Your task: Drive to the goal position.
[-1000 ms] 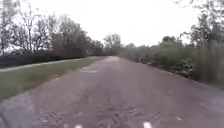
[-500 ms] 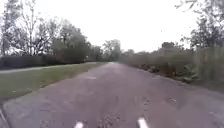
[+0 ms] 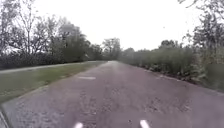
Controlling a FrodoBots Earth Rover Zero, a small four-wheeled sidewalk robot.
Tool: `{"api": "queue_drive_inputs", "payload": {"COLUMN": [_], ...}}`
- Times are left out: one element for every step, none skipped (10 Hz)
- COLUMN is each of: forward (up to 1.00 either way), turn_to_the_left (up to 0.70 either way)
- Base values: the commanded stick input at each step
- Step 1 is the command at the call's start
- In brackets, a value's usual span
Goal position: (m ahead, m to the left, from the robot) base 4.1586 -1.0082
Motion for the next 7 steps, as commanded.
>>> {"api": "queue_drive_inputs", "payload": {"forward": [0.70,0.70,0.70,0.70,0.70,0.70,0.70], "turn_to_the_left": [0.00,0.00,0.00,0.00,0.00,0.00,0.00]}}
